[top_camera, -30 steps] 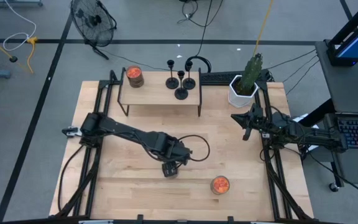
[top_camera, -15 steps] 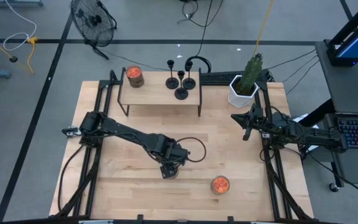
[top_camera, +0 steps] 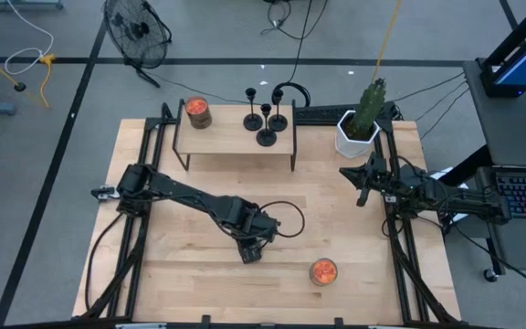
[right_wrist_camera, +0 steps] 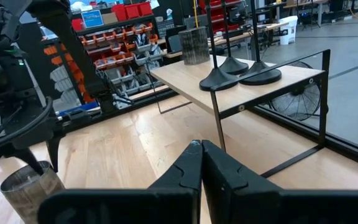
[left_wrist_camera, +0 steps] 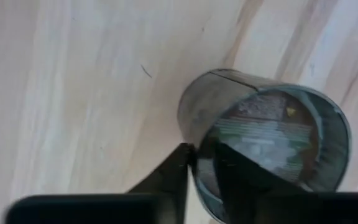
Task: Pick & Place candle stick holders
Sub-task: Put the white scented candle on the shelf
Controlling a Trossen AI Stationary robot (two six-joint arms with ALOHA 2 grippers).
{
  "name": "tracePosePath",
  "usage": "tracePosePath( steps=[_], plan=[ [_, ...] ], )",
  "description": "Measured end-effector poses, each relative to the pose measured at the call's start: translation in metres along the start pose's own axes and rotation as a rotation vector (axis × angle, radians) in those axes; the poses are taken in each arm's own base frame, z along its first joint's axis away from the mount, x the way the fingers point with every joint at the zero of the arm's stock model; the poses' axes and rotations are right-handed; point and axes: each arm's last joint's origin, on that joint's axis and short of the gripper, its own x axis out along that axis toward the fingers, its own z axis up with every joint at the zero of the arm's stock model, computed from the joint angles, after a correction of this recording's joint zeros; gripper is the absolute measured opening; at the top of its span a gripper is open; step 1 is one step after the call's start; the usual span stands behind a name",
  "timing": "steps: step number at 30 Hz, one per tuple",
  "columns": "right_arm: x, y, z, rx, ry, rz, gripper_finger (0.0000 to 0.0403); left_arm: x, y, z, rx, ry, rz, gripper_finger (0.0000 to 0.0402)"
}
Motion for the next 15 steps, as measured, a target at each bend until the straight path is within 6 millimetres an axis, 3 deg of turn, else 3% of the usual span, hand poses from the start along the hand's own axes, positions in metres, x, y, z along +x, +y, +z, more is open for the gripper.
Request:
tracePosePath(
  steps=[4,15],
  plan=[
    [0.0,0.0,0.0,0.0,0.0,0.0,0.0,-0.0003,0.0005,0.0008,-0.003,-0.009,0.007,0.0013],
    [0.0,0.0,0.0,0.0,0.0,0.0,0.0,-0.0077,0.0065,0.0001,-0.018,-0.006,0.004,0.0004]
  ],
)
